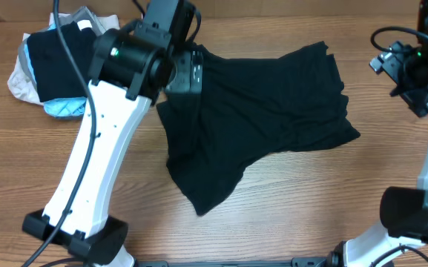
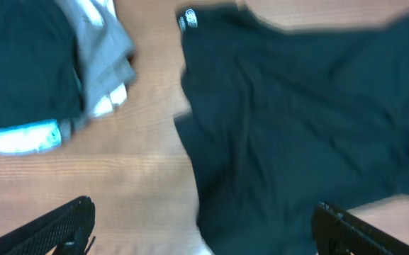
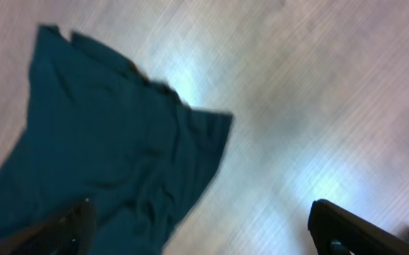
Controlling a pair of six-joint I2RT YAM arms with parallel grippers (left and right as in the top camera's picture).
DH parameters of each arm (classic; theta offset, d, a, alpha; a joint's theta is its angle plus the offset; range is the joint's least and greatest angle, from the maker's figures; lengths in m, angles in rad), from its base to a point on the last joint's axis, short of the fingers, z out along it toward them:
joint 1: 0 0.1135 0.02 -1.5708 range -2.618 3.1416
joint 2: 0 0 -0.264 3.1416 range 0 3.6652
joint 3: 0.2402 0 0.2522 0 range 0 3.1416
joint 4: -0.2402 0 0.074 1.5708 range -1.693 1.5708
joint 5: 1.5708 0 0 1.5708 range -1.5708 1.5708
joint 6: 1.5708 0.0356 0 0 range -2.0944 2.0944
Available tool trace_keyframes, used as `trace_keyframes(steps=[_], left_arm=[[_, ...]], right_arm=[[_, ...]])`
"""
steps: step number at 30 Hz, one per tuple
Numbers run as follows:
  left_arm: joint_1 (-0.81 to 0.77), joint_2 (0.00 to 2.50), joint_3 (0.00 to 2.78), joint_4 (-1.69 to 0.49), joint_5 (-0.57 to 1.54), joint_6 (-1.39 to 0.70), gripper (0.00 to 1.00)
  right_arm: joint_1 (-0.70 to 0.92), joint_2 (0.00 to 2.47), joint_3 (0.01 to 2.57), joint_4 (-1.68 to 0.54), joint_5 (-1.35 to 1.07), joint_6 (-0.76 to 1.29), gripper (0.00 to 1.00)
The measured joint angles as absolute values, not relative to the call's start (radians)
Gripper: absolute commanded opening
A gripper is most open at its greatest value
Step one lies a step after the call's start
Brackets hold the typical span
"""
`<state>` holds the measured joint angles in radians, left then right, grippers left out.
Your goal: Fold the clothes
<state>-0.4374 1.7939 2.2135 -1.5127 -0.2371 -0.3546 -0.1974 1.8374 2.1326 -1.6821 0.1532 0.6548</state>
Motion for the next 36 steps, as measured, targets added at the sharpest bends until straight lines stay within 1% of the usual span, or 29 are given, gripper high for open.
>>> trace_keyframes(steps=[4,7,14,20,26,30,33,36], left_arm=[[-0.485,1.775,2.214,-1.631,-0.201,-0.39,1.0],[-0.534,1.775,2.21,-1.681,-0.196,-0.42,1.0],[-0.666,1.766,2.077,-1.684,-0.194,-0.519,1.0],[-0.699,1.665,1.866,-1.662,-0.189,-0.597,1.0],[-0.731,1.398,1.57,-1.493,-0.097,-0.638,0.99],[-0.775,1.231,1.332,-1.38,-0.021,-0.681,1.0],[-0.793,1.177,1.158,-1.255,0.036,-0.704,1.0],[-0.799,1.187,1.004,-1.11,0.102,-0.72,1.0]], right_arm=[[-0.202,1.802,2.133,-1.695,0.13,0.648,1.0],[-0.202,1.768,2.125,-1.694,0.11,0.645,1.0],[-0.202,1.596,2.007,-1.695,0.104,0.616,1.0],[-0.202,1.524,1.855,-1.641,0.116,0.602,1.0],[-0.204,1.536,1.682,-1.483,0.107,0.601,1.0],[-0.221,1.542,1.609,-1.428,0.085,0.601,1.0],[-0.244,1.551,1.579,-1.389,0.08,0.599,1.0],[-0.256,1.569,1.568,-1.373,0.075,0.589,1.0]])
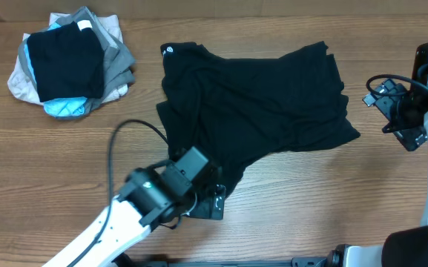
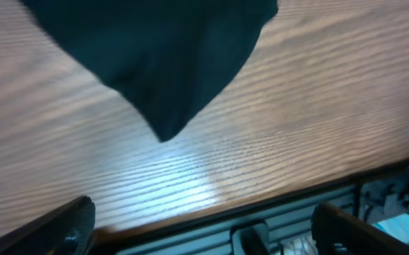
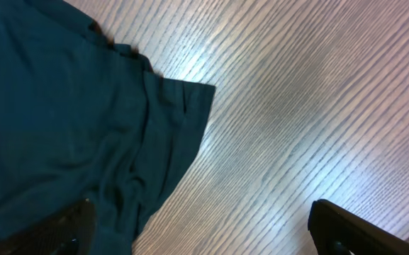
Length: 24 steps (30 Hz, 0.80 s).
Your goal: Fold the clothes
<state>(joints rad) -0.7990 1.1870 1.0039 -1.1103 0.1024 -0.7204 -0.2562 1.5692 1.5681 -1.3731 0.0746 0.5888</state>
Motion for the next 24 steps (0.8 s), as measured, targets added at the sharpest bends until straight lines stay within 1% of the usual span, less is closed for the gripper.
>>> trace_keyframes(steps=[3,8,15,24], left_arm=[[-0.799,1.207,0.914,-1.054,0.131,-0.748,1.0],[-0.799,1.212,0.839,-0.995,0.139,-0.779,1.0],[-0.793,1.214,0.682,-0.727,0.174,-0.789,1.0],[-0.79,1.262,0.579,-0.632,0.198,-0.86,0.97]], right_arm=[[-0.257,1.584,1.564,-1.371,0.067,0.581,1.0],[-0.257,1.585,1.562,-1.368,0.059,0.575,1.0],[-0.257,1.585,1.561,-1.349,0.058,0.574,1.0],[-0.257,1.585,1.561,-1.334,0.056,0.572,1.0]])
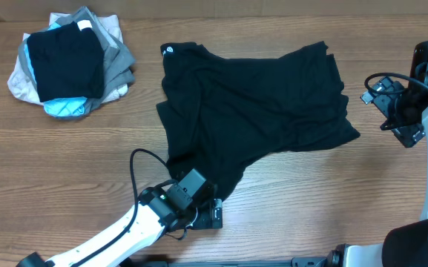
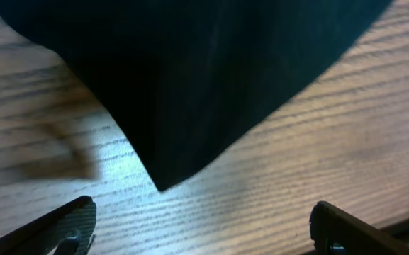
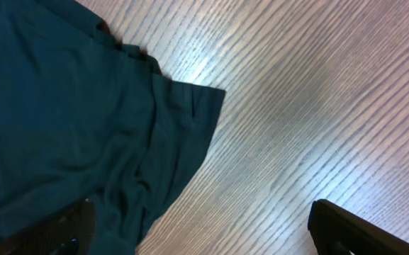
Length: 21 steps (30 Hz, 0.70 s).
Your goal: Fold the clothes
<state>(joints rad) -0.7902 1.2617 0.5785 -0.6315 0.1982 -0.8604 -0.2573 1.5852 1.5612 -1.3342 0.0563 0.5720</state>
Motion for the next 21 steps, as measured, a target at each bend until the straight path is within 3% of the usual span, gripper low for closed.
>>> trace_keyframes(steps=[15,21], left_arm=[[-0.79,1.399,0.6,-0.458,0.19,-0.91,0.88],[-0.789,1.41,0.599,-0.461,0.165,-0.91,0.59]], right_arm=[[-0.257,1.585,1.561,-1.316,0.056,0.542,1.0],[-0.257,1.587,1.558,-1.29,0.056,0.539,1.0]])
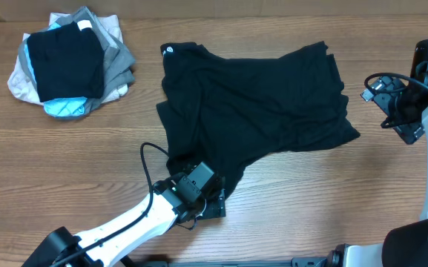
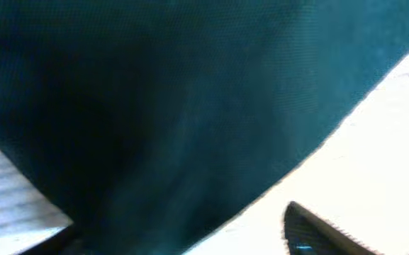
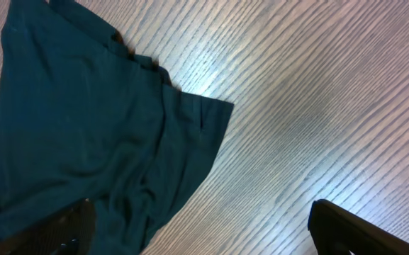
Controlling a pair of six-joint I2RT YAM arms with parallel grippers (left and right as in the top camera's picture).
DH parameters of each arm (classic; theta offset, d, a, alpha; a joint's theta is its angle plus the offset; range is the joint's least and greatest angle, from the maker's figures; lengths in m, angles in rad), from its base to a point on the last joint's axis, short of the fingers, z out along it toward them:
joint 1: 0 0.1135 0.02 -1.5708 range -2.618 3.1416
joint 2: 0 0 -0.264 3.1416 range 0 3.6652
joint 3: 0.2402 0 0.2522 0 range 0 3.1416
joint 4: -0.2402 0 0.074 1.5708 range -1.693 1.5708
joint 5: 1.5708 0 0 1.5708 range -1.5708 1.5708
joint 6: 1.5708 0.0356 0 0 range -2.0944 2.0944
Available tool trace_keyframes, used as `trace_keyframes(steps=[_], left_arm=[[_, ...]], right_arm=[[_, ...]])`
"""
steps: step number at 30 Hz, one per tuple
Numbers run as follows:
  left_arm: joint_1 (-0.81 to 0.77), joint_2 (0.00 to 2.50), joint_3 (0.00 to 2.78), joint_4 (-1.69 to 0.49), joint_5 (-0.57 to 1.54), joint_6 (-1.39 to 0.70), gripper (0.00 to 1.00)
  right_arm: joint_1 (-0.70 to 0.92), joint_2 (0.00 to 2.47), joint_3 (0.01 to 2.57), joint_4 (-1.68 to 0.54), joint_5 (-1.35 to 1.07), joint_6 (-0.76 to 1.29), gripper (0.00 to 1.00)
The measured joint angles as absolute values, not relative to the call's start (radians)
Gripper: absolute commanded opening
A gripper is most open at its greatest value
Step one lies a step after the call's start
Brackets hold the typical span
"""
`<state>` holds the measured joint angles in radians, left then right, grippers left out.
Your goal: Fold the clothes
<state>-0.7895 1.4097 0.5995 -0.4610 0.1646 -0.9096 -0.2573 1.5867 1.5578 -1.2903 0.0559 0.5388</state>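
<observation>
A black garment (image 1: 251,111) lies spread and rumpled in the middle of the wooden table (image 1: 65,156). My left gripper (image 1: 211,205) is low at the garment's near pointed corner. In the left wrist view the dark cloth (image 2: 161,106) fills most of the picture, and the left gripper (image 2: 190,241) is open with the cloth's edge between its spread fingers. Off the garment's right side, above bare wood, my right gripper (image 1: 400,122) hangs open. The right wrist view shows the garment's right corner (image 3: 83,142) to the left of the right gripper (image 3: 204,237).
A pile of folded clothes (image 1: 65,63), black on top of grey, white and light blue, sits at the far left corner. The table's front edge runs just behind the left gripper. The right arm's cable loops beside the right gripper.
My left gripper has come closer onto the garment's near corner, and the dark cloth now fills its wrist view. The right gripper and the garment have hardly shifted.
At first my left arm reached over the garment's far left corner beside the pile. Then it was at the garment's near corner by the table's front edge, open. It has since closed in on that corner. The right gripper stayed open at the right.
</observation>
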Motion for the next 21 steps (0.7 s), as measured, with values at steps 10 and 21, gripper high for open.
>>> trace_keyframes(steps=[10,21], left_arm=[[-0.789,1.422,0.593,-0.476,0.148,-0.908,0.28],[-0.789,1.423,0.593,-0.475,0.149,-0.907,0.3]], right_arm=[[-0.257,1.678,1.462,-1.179,0.033,0.533,0.96],[-0.281,1.806,1.433,-1.127,-0.03,0.532,0.66]])
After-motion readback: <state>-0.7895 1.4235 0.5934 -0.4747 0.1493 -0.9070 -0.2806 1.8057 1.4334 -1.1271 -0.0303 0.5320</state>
